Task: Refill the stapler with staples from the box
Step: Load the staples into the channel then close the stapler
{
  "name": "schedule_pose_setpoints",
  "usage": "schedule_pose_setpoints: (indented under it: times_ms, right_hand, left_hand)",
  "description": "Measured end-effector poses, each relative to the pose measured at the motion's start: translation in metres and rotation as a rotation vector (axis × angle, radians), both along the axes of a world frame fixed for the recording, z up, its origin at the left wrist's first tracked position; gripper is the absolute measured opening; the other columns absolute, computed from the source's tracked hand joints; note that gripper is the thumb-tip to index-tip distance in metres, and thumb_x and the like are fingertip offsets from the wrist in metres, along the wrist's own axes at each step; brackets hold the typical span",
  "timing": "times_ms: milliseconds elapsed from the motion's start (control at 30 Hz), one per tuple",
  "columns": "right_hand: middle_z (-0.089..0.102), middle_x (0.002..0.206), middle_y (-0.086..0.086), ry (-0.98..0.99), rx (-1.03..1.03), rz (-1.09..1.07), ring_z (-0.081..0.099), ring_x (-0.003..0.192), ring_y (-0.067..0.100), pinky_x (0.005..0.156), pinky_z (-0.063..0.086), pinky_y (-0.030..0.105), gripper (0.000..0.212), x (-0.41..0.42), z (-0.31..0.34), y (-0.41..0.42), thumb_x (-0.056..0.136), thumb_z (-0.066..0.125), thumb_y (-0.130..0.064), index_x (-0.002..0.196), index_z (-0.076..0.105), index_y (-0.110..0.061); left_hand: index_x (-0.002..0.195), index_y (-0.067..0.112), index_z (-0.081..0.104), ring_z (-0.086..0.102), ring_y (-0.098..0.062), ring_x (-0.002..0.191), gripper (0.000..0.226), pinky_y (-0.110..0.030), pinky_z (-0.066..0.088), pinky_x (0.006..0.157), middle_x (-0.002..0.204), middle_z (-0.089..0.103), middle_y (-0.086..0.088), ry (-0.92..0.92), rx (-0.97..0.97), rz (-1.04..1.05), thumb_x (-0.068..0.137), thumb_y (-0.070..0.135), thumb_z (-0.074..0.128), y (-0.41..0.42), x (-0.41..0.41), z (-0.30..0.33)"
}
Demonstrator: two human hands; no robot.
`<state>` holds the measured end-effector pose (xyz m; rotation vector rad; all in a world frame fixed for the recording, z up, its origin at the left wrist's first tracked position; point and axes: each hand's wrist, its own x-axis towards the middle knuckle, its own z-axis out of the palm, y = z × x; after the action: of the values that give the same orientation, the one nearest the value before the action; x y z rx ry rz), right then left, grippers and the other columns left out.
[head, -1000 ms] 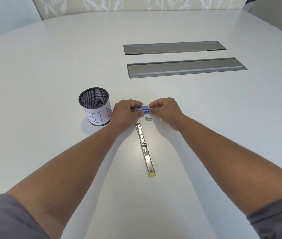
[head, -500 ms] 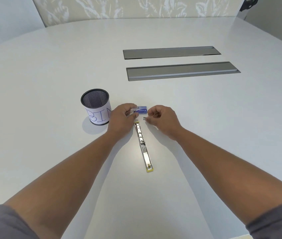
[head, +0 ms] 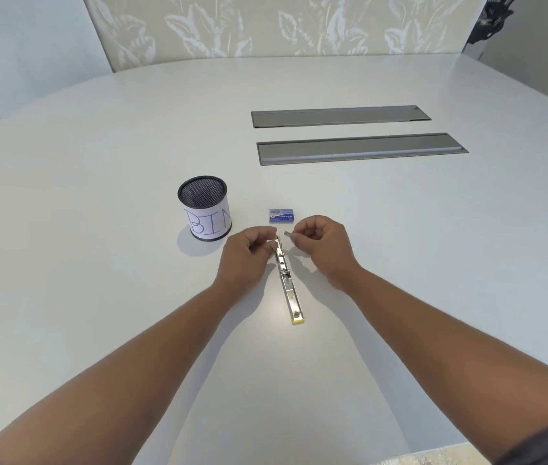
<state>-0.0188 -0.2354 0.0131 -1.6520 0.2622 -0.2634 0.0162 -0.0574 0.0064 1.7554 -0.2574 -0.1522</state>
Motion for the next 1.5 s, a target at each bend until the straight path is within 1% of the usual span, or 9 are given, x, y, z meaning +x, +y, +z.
schedule_pose_setpoints:
  times_ms: [133, 367, 467, 633, 767, 900, 967, 1067, 1500]
  right_hand:
    - [0.069, 0.078, 0.010, 0.014, 0.078, 0.056, 0.058, 0.065, 0.016, 0.062, 0.051, 0.026, 0.009, -0.009, 0.000, 0.007, 0.084, 0.077, -0.004, 0.090, 0.071, -0.003]
    - [0.070, 0.082, 0.016, 0.020, 0.157, 0.135, 0.061, 0.074, 0.022, 0.069, 0.051, 0.030, 0.013, -0.015, 0.000, 0.016, 0.084, 0.078, -0.006, 0.091, 0.070, 0.001]
    - [0.073, 0.076, 0.007, 0.008, 0.138, 0.109, 0.065, 0.073, 0.017, 0.070, 0.055, 0.027, 0.007, -0.017, 0.000, 0.016, 0.087, 0.076, -0.009, 0.090, 0.072, -0.004]
    - [0.066, 0.065, -0.008, 0.041, -0.122, -0.008, 0.059, 0.059, 0.012, 0.065, 0.058, 0.041, 0.009, -0.018, -0.006, 0.023, 0.083, 0.069, -0.018, 0.087, 0.073, -0.024]
    - [0.070, 0.078, -0.002, 0.095, -0.373, 0.073, 0.059, 0.063, 0.007, 0.071, 0.056, 0.030, 0.024, -0.013, -0.002, 0.025, 0.082, 0.071, -0.022, 0.106, 0.073, -0.024]
    - [0.073, 0.082, -0.004, 0.187, -0.493, 0.189, 0.059, 0.065, 0.002, 0.063, 0.046, 0.019, 0.044, -0.005, 0.006, 0.022, 0.084, 0.071, -0.026, 0.127, 0.064, -0.028]
    - [0.072, 0.080, -0.001, 0.189, -0.556, 0.236, 0.056, 0.060, 0.001, 0.059, 0.044, 0.019, 0.038, -0.002, 0.008, 0.021, 0.086, 0.067, -0.023, 0.124, 0.065, -0.028]
    - [0.072, 0.078, 0.003, 0.163, -0.609, 0.263, 0.053, 0.059, 0.004, 0.061, 0.046, 0.023, 0.035, -0.001, 0.008, 0.020, 0.088, 0.064, -0.021, 0.121, 0.068, -0.031]
    - [0.063, 0.076, -0.005, 0.115, -0.561, 0.195, 0.054, 0.064, 0.007, 0.066, 0.043, 0.024, 0.006, -0.006, 0.002, 0.023, 0.092, 0.068, -0.018, 0.097, 0.066, -0.017]
  left_hand:
    - [0.118, 0.008, 0.071, 0.072, -0.022, 0.101, 0.026, -0.030, 0.057, 0.092, 0.106, 0.077, -0.010, 0.000, -0.042, -0.043, 0.093, 0.005, 0.069, 0.000, -0.008, 0.005]
    - [0.103, 0.011, 0.077, 0.069, -0.007, 0.079, 0.015, -0.015, 0.053, 0.074, 0.093, 0.079, -0.007, -0.007, -0.050, -0.071, 0.089, 0.008, 0.074, 0.003, -0.011, 0.005]
    - [0.097, 0.011, 0.076, 0.063, -0.013, 0.075, 0.007, -0.023, 0.052, 0.072, 0.091, 0.077, -0.012, 0.013, -0.061, -0.065, 0.091, 0.013, 0.072, 0.004, -0.007, 0.006]
    - [0.095, 0.006, 0.068, 0.065, -0.016, 0.078, 0.008, -0.028, 0.056, 0.074, 0.087, 0.073, -0.007, 0.084, -0.229, 0.084, 0.097, 0.004, 0.060, 0.003, -0.002, 0.003]
    - [0.090, 0.010, 0.069, 0.068, -0.016, 0.074, 0.006, -0.037, 0.058, 0.077, 0.085, 0.075, -0.011, -0.006, -0.035, 0.102, 0.091, 0.014, 0.064, 0.005, 0.008, 0.005]
    - [0.103, 0.023, 0.066, 0.054, -0.002, 0.062, 0.014, -0.021, 0.045, 0.063, 0.072, 0.063, 0.007, -0.233, 0.310, 0.030, 0.095, 0.017, 0.056, 0.006, 0.018, 0.007]
    - [0.119, 0.023, 0.064, 0.056, -0.005, 0.073, 0.029, -0.023, 0.043, 0.068, 0.081, 0.065, 0.006, -0.312, 0.471, -0.069, 0.096, 0.014, 0.049, 0.005, 0.021, 0.009]
    - [0.117, 0.018, 0.068, 0.060, -0.023, 0.102, 0.035, -0.038, 0.048, 0.088, 0.107, 0.070, -0.005, -0.363, 0.669, -0.176, 0.094, 0.010, 0.043, 0.001, 0.027, 0.011]
    - [0.109, 0.019, 0.072, 0.062, -0.026, 0.104, 0.033, -0.035, 0.049, 0.084, 0.112, 0.070, -0.006, -0.367, 0.831, -0.271, 0.091, 0.010, 0.047, -0.005, 0.036, 0.023]
